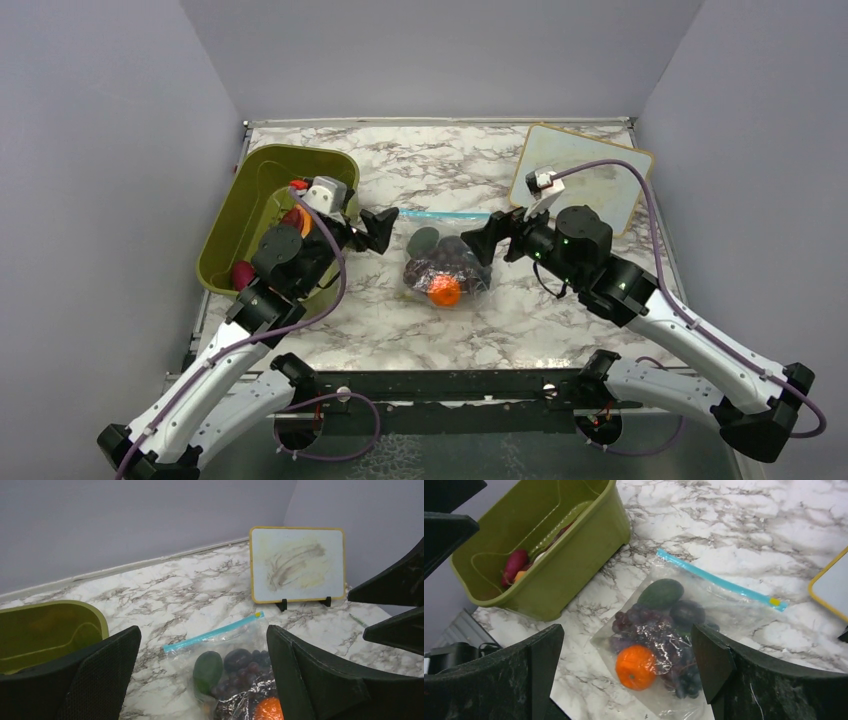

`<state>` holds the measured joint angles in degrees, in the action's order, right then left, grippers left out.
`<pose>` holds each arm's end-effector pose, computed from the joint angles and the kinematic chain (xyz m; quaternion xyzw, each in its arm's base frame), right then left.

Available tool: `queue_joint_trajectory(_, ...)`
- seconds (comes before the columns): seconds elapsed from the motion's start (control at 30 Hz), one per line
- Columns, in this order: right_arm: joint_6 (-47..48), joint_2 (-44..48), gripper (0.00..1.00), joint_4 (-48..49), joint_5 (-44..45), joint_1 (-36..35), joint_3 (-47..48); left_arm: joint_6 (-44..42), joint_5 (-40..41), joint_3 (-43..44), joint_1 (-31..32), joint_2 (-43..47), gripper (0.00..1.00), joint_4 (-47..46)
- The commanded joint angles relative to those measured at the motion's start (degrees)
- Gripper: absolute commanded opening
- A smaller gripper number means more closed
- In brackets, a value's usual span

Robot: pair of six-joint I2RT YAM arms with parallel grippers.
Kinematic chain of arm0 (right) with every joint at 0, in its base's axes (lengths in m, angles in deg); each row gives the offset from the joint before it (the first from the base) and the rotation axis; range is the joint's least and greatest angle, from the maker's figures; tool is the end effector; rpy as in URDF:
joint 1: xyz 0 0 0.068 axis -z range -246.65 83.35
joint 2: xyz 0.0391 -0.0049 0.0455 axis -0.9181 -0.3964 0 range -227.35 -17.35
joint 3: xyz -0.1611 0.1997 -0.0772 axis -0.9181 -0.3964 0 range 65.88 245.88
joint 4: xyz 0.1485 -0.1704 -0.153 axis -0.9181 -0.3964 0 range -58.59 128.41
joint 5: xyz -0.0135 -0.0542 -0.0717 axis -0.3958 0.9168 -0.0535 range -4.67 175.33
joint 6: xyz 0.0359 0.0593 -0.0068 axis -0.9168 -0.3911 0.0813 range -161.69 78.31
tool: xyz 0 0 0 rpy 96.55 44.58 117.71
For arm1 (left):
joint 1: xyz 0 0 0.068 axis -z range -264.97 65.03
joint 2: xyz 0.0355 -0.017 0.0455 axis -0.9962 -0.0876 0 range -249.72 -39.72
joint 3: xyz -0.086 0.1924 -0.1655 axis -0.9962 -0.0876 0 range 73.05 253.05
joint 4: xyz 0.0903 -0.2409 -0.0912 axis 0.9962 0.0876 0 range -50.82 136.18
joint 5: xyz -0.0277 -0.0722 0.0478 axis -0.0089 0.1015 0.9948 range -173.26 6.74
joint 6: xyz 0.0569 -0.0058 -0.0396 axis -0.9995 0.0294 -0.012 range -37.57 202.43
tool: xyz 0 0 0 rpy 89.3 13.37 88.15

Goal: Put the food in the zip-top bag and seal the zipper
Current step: Place the zipper food storage bag at the center of the board, then reset both arms

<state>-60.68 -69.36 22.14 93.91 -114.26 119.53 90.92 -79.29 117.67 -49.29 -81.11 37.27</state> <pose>0.1692 0.1730 0.3521 -0.1508 0.7759 0.2853 0.5420 0.1721 -0.1188 0.3708 0.1338 0.6613 -0.2558 0.6923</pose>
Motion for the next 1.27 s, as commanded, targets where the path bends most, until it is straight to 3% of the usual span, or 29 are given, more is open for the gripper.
queue_joint_trajectory(0.0,-10.65,1.70,1.00,-2.24,1.23,0.08,-1.12,8.43,6.74,-1.98,-0.26,2.29,0.99,4.14)
queue_joint_trajectory(0.1,-9.30,2.65,1.00,-2.60,5.11,0.07,-0.78,13.01,11.04,-0.76,-0.18,1.59,0.99,9.07)
queue_joint_trajectory(0.23,-9.87,2.80,1.00,-3.95,9.26,0.07,-0.80,11.88,5.85,0.50,-0.21,-0.18,0.99,12.72)
queue_joint_trajectory(0.47,-13.24,4.90,1.00,-2.93,10.48,0.07,-4.17,11.20,-6.58,-4.83,-0.21,3.02,0.99,1.66)
queue_joint_trajectory(0.7,-9.12,7.40,1.00,-1.41,9.32,0.07,-2.97,9.71,-5.22,-1.93,-0.26,1.87,0.99,3.78)
queue_joint_trajectory(1.23,-9.64,10.18,1.00,1.01,5.38,0.07,-4.67,8.16,-1.79,1.55,-0.19,0.58,0.99,4.55)
